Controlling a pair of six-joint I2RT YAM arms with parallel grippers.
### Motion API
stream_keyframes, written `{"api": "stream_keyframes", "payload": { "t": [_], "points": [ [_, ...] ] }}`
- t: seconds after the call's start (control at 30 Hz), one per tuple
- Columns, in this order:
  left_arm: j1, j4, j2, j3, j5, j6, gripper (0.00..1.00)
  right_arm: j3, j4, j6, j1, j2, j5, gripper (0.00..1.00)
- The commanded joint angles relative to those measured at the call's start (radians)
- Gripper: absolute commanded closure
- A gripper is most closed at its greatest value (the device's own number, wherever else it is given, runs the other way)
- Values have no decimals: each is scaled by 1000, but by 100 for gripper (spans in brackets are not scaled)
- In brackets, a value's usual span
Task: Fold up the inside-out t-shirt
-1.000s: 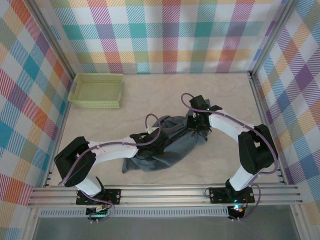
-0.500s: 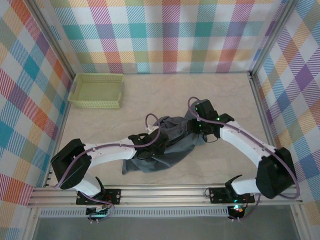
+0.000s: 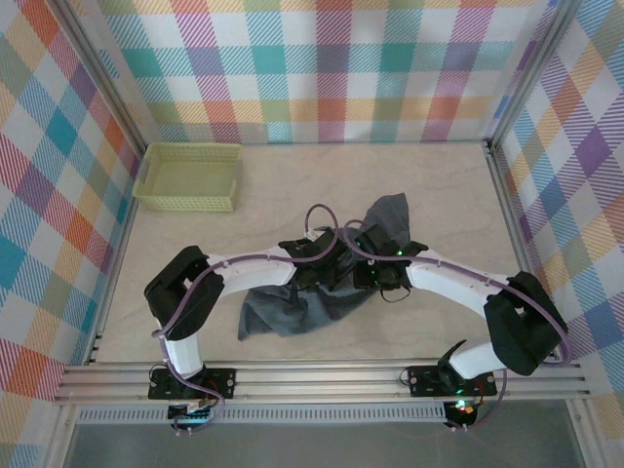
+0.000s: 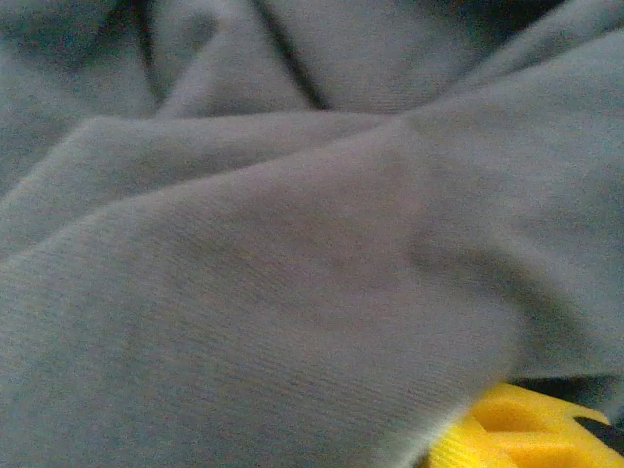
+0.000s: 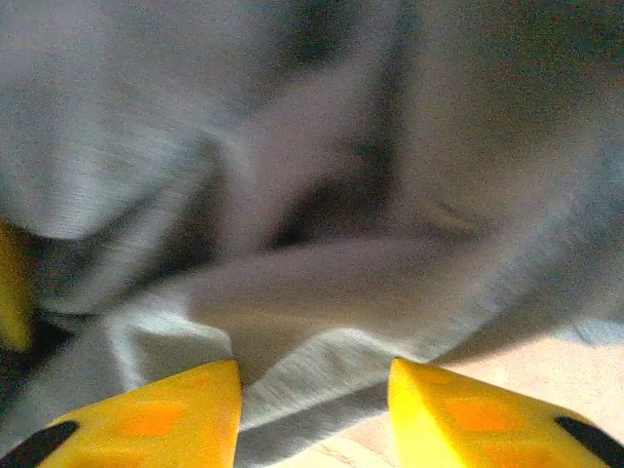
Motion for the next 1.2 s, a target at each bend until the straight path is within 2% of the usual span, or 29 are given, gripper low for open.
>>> {"api": "stream_keyframes", "payload": {
  "t": [0.0,0.13,0.23,0.3,0.4,0.5,0.57,0.77,0.93,1.03,1.17],
  "points": [
    [20,-42,-19,-7,-22,-14,48,-77,-11,114,-1,-37,29,59],
    [14,-14,-67,-67,-20,-34,48,-148,14,148,0,-77,-16,66],
    [-32,-30,-119,-91,-97,-25,48,-144,0,140,10,-118,-25,70],
    [-71,-40,-166,-106,-152,-18,48,-121,-30,129,14,-180,-3,68],
    [-87,13,-236,-165,-142,-38,50,-75,-38,110,14,-247,11,58],
    [-87,56,-266,-204,-125,-67,52,-24,3,117,14,-223,-24,38],
    [-85,71,-263,-211,-104,-83,52,11,43,114,14,-176,-52,34],
    [-70,125,-232,-251,-32,-175,58,173,56,-2,31,3,-86,44],
    [-67,231,-230,-340,3,-260,62,232,36,-17,95,122,-48,52],
    [-66,266,-231,-374,8,-285,62,258,20,-18,132,178,-11,59],
    [-66,269,-226,-378,15,-285,62,282,5,-18,158,253,31,63]
  ]
}}
